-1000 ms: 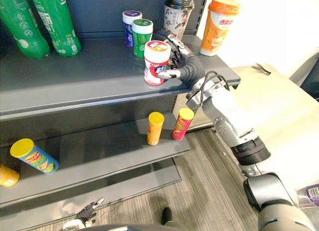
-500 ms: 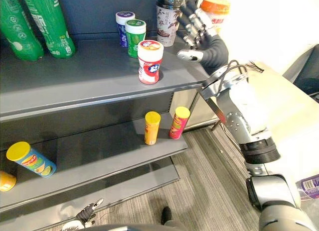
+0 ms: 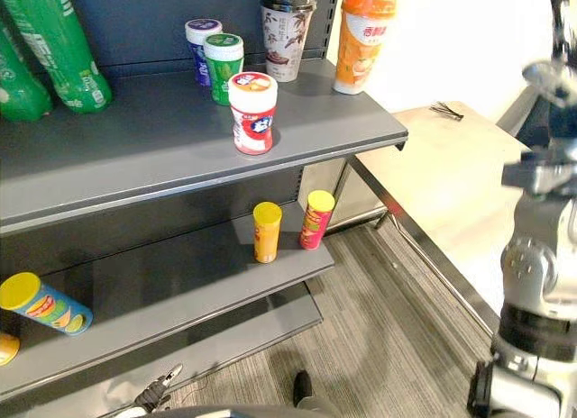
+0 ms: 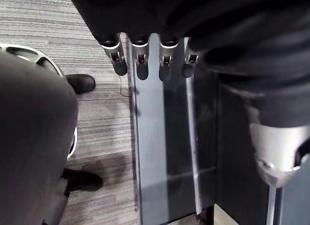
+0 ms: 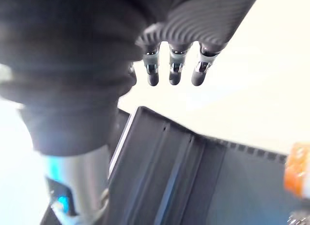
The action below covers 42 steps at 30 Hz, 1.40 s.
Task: Put the gum and the chips on the shelf.
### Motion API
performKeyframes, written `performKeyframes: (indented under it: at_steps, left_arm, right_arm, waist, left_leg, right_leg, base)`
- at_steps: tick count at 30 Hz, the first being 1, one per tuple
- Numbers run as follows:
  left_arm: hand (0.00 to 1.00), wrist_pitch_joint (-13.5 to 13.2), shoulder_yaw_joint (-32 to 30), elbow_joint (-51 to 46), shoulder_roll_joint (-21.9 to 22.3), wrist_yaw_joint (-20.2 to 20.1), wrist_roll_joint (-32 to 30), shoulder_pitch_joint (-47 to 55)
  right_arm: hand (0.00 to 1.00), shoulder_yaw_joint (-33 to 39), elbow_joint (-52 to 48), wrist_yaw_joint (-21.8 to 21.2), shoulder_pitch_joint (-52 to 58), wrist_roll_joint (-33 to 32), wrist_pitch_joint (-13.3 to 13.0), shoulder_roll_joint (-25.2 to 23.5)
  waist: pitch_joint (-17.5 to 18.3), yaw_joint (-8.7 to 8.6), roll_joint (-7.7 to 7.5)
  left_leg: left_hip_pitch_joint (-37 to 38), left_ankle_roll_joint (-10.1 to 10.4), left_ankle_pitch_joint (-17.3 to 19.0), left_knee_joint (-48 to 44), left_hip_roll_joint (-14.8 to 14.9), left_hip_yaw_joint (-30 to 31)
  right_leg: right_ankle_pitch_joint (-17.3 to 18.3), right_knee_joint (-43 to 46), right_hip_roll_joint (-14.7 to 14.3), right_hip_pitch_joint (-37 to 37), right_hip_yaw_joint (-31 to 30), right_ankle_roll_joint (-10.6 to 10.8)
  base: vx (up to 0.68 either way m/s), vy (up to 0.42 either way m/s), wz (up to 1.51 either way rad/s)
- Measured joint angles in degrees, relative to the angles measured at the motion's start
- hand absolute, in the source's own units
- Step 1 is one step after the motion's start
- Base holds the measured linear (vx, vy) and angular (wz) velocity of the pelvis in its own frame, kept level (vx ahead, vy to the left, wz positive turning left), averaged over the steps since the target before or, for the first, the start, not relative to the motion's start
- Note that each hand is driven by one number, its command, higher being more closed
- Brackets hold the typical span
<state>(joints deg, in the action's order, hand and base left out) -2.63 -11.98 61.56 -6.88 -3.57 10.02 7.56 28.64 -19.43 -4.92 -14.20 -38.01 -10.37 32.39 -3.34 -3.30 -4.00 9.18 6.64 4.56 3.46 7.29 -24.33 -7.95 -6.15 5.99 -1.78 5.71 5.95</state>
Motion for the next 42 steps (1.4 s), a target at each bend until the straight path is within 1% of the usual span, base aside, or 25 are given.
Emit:
performKeyframes:
  at_steps: [1, 2, 3, 5, 6, 8, 9, 10, 13, 15, 17, 18, 22, 24, 26, 27, 29, 30, 31, 33, 35, 39, 42]
  left_arm:
    - [0.0, -0.07, -0.55, 0.0, 0.38, 0.02, -0.04, 0.17]
    - [0.0, -0.25, -1.48, 0.0, 0.81, 0.08, -0.03, 0.54]
    - [0.0, -0.54, -1.76, 0.01, 0.9, 0.14, -0.06, 0.65]
    - [0.0, -1.16, -1.76, 0.0, 1.05, 0.53, -0.08, 0.7]
    - [0.0, -1.19, -1.74, 0.0, 1.08, 0.63, -0.09, 0.7]
    - [0.0, -1.34, -1.62, 0.0, 1.15, 0.82, -0.14, 0.62]
    - [0.0, -1.44, -1.5, 0.02, 1.15, 0.84, -0.18, 0.62]
    - [0.0, -1.82, -1.34, 0.03, 1.16, 0.85, -0.21, 0.63]
    - [0.0, -1.9, -1.23, 0.03, 1.19, 0.85, -1.58, 0.35]
    - [0.0, -1.88, -1.22, 0.15, 1.29, 0.85, -1.76, 0.32]
    - [0.0, -1.88, -1.22, 0.26, 1.41, 0.85, -1.81, 0.37]
    - [0.0, -1.88, -1.22, 0.97, 1.69, 0.96, -1.79, -0.03]
    - [0.0, -1.88, -0.62, 1.78, 1.79, 1.1, -1.78, -0.85]
    - [0.0, -1.93, 0.37, 1.78, 1.74, 1.14, -1.75, -1.02]
    - [0.0, -2.29, 0.98, 1.72, 1.86, 1.12, -1.74, -1.47]
    - [0.0, -2.29, 1.0, 1.72, 1.92, 1.09, -1.72, -1.49]
    - [0.0, -2.29, 1.21, 1.73, 1.94, 1.02, -1.61, -1.46]
    - [0.0, -2.31, 1.32, 1.72, 1.94, 1.0, -1.59, -1.49]
    - [0.0, -2.37, 1.37, 1.71, 1.94, 0.94, -1.58, -1.52]
    - [0.0, -2.37, 1.36, 1.77, 1.93, 0.92, -1.46, -1.48]
    - [0.0, -2.37, 1.31, 1.81, 1.94, 0.87, -1.18, -1.51]
    - [0.0, -2.39, 0.8, 2.15, 2.04, 0.84, -1.06, -1.59]
    - [0.0, -2.6, 0.67, 2.25, 2.08, 0.82, -0.13, -1.58]
  right_arm:
    - [0.0, 0.75, -1.86, 0.07, 3.47, 3.12, -0.29, -3.64]
    - [0.0, -0.06, -3.26, 0.09, 6.31, 5.56, -0.47, -7.89]
    - [0.0, -0.67, -3.77, 0.07, 7.79, 6.82, -0.53, -10.13]
    - [0.0, -6.0, -4.34, -0.49, 15.41, 8.72, -0.73, -17.91]
    - [0.0, -7.95, -4.25, -0.8, 17.4, 8.86, -0.58, -19.29]
    - [0.0, -16.18, -2.35, -3.35, 25.06, 9.33, 0.54, -23.38]
    - [0.0, -17.72, -1.26, -4.3, 26.53, 9.33, 1.02, -23.99]
    - [0.0, -20.2, 1.28, -5.89, 28.98, 9.31, 2.31, -24.93]
    - [0.0, -22.63, 7.61, -9.38, 33.91, 9.1, 5.37, -26.64]
    - [0.0, -22.46, 12.21, -10.02, 36.53, 9.5, 7.28, -27.96]
    - [0.0, -22.36, 14.21, -10.03, 37.16, 10.65, 7.44, -28.49]
    - [0.0, -22.36, 16.86, -9.7, 37.23, 11.22, 7.46, -28.78]
    - [0.0, -22.19, 24.26, -8.42, 36.72, 11.23, 7.2, -28.94]
    - [0.0, -21.67, 30.32, -8.06, 35.65, 11.56, 7.12, -28.93]
    - [0.0, -20.23, 38.92, -8.01, 34.76, 13.09, 7.1, -28.88]
    - [0.0, -19.89, 41.13, -8.04, 34.41, 13.48, 7.07, -28.82]
    - [0.0, -18.68, 50.09, -8.03, 32.96, 15.79, 6.88, -28.3]
    - [0.0, -18.03, 52.85, -8.01, 32.48, 16.26, 6.8, -28.25]
    - [0.0, -17.08, 57.35, -7.76, 31.62, 18.06, 6.61, -28.08]
    - [0.0, -14.97, 64.74, -6.54, 29.94, 20.0, 6.31, -27.94]
    - [0.0, -11.92, 71.18, -5.42, 28.71, 19.94, 6.25, -27.98]
    - [0.0, -9.02, 76.75, -4.03, 28.35, 19.93, 6.32, -28.13]
    - [0.0, -8.68, 78.24, -3.81, 28.05, 20.04, 6.3, -28.49]
  waist:
    - [0.19, -0.24, 0.21]
    - [0.32, -0.86, 0.28]
    - [0.34, -1.04, 0.27]
    - [0.35, -1.03, 0.26]
    - [0.35, -1.02, 0.27]
    - [0.35, -0.94, 0.29]
    - [0.37, -0.92, 0.32]
    - [0.36, -0.83, 0.33]
    - [0.26, -0.64, 0.64]
    - [0.15, -0.56, 1.1]
    - [0.14, -0.79, 1.37]
    - [0.04, -0.92, 1.58]
    - [-0.17, -0.56, 1.9]
    - [-0.27, -0.27, 2.05]
    - [-0.37, 0.42, 2.2]
    - [-0.44, 0.42, 2.28]
    - [-0.69, 0.37, 2.59]
    - [-0.72, 0.39, 2.65]
    - [-0.83, 0.41, 2.76]
    - [-0.91, 0.38, 2.86]
    - [-1.02, 0.4, 2.95]
    - [-1.29, 0.34, 3.2]
    - [-1.52, 0.35, 3.21]
  left_leg:
    - [0.02, 0.0, 0.0, 0.04, -0.04, 0.0]
    - [0.02, 0.0, 0.0, 0.04, -0.04, 0.02]
    - [0.02, 0.0, 0.0, 0.03, -0.04, 0.02]
    - [0.01, 0.02, 0.01, -0.15, -0.05, 0.07]
    - [0.01, 0.05, 0.04, -0.22, -0.07, 0.1]
    - [-0.06, 0.14, 0.23, -0.65, -0.07, 0.1]
    - [-0.07, 0.13, 0.28, -0.75, -0.04, 0.12]
    - [-0.13, 0.15, 0.57, -1.3, 0.03, 0.13]
    - [-0.52, -0.01, 1.25, -2.45, 0.27, 0.2]
    - [-1.02, 0.08, 1.85, -3.55, 0.44, 0.28]
    - [-1.03, 0.1, 1.92, -3.66, 0.46, 0.27]
    - [-1.03, 0.1, 1.92, -3.67, 0.46, 0.27]
    - [-1.03, 0.1, 1.92, -3.75, 0.46, 0.36]
    - [-1.03, 0.1, 1.92, -3.76, 0.46, 0.4]
    - [-1.03, 0.1, 1.92, -3.75, 0.45, 0.53]
    - [-1.03, 0.1, 1.92, -3.76, 0.45, 0.64]
    - [-0.99, 0.1, 1.92, -3.77, 0.44, 1.22]
    - [-1.0, 0.1, 1.92, -3.77, 0.44, 1.26]
    - [-1.0, 0.11, 1.93, -3.77, 0.44, 1.3]
    - [-1.0, 0.14, 1.95, -3.76, 0.44, 1.3]
    - [-0.98, 0.18, 1.98, -3.76, 0.44, 1.3]
    - [-0.89, 0.2, 1.99, -3.72, 0.45, 1.23]
    - [-0.48, 0.27, 2.03, -3.71, 0.48, 1.06]
  right_leg:
    - [0.03, 0.0, 0.06, -0.02, 0.01, 0.01]
    - [0.05, -0.01, 0.11, -0.03, 0.06, 0.01]
    - [0.05, -0.01, 0.12, -0.04, 0.07, 0.0]
    - [0.06, -0.02, 0.17, -0.1, 0.12, -0.02]
    - [0.06, -0.02, 0.18, -0.12, 0.14, -0.02]
    - [0.08, -0.01, 0.24, -0.08, 0.13, -0.05]
    - [0.08, -0.04, 0.25, -0.01, 0.15, -0.04]
    - [0.08, -0.04, 0.32, 0.14, 0.15, -0.03]
    - [0.1, -0.11, 0.48, 0.28, 0.16, -0.01]
    - [0.1, -0.29, 0.57, 0.24, 0.17, 0.0]
    - [0.1, -0.29, 0.57, 0.27, 0.16, 0.0]
    - [0.1, -0.3, 0.58, 0.27, 0.16, 0.0]
    - [0.1, -0.31, 0.52, 0.35, 0.25, 0.0]
    - [0.11, -0.31, 0.5, 0.38, 0.31, 0.0]
    - [0.12, -0.31, 0.54, 0.45, 0.43, 0.01]
    - [0.15, -0.31, 0.58, 0.53, 0.55, 0.06]
    - [0.36, -0.31, 0.76, 0.91, 1.11, 0.19]
    - [0.4, -0.31, 0.77, 0.94, 1.17, 0.22]
    - [0.47, -0.31, 0.8, 0.96, 1.22, 0.27]
    - [0.61, -0.31, 0.79, 0.97, 1.22, 0.33]
    - [0.67, -0.31, 0.75, 1.0, 1.23, 0.36]
    - [0.67, -0.31, 0.64, 1.07, 1.19, 0.34]
    - [0.64, -0.31, 0.5, 1.37, 1.01, 0.26]
  base:
    - [0.0, 0.0, 0.0]
    - [-0.04, -0.028, 0.0]
    - [-0.03, -0.022, 0.0]
    - [-0.05, -0.034, 0.01]
    - [-0.05, -0.034, 0.01]
    - [-0.03, -0.024, -0.01]
    - [0.0, 0.0, 0.0]
    - [0.0, 0.0, 0.0]
    - [-0.02, -0.015, 0.0]
    - [0.0, 0.0, 0.0]
    - [0.0, 0.0, 0.0]
    - [0.0, 0.0, 0.0]
    - [0.0, 0.0, 0.0]
    - [0.0, 0.0, 0.0]
    - [-0.01, -0.009, 0.02]
    - [-0.02, -0.017, 0.1]
    - [-0.02, -0.015, 0.12]
    - [-0.02, -0.015, 0.07]
    - [0.0, 0.0, 0.0]
    - [0.0, 0.0, 0.0]
    - [0.0, 0.0, 0.0]
    - [0.0, 0.0, 0.0]
    - [-0.01, -0.007, -0.02]
